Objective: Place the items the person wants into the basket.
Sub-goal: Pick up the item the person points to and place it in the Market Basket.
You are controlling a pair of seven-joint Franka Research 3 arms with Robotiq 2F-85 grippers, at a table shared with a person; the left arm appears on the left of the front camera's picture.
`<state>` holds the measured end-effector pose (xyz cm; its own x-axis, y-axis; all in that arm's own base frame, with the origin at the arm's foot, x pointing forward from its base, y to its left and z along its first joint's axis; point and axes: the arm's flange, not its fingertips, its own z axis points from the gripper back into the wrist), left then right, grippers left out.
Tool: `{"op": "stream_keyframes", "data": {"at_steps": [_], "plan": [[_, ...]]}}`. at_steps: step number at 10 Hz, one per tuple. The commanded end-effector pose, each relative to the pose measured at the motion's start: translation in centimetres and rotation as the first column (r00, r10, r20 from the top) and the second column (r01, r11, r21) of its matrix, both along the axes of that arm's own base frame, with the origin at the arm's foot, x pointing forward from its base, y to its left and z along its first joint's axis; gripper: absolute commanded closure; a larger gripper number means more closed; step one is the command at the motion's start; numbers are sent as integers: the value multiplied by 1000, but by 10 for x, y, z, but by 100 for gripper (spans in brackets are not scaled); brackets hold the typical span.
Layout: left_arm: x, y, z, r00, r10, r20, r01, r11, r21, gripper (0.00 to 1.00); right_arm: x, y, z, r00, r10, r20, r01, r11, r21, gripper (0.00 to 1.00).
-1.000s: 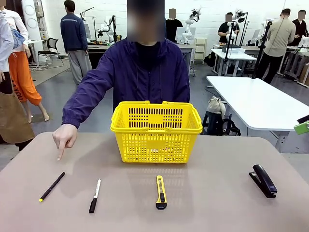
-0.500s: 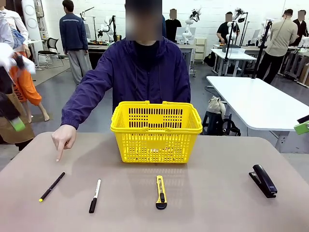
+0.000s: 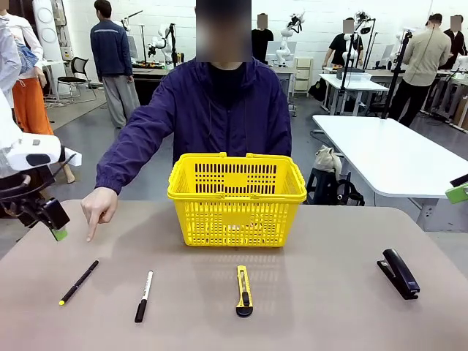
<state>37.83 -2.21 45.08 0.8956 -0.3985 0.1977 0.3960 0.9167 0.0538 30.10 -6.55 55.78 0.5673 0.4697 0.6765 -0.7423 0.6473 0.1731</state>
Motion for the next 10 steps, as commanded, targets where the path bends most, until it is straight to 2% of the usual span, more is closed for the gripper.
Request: {"op": "stream_keyframes", "data": {"at_steps": [1,2,9,10], "plan": [[0,-1,-8,1000,23,0,-23,1000,18,0,1,-2,-1,1000,1,-9,-1,1000,4,0],[1,4,1,1000,17,11,-17,1000,-12,0,1,-2,-1,1000,1,-9,-1,1000,4,0],[1,0,-5,1000,6,-3,-6,1000,-13,0,1,-2,-1,1000,1,-9,-1,1000,4,0],[3,-9,-20,1000,-5,-12,5,1000,6,0,1,-2,-1,1000,1,-9,-1,1000,4,0]]}}
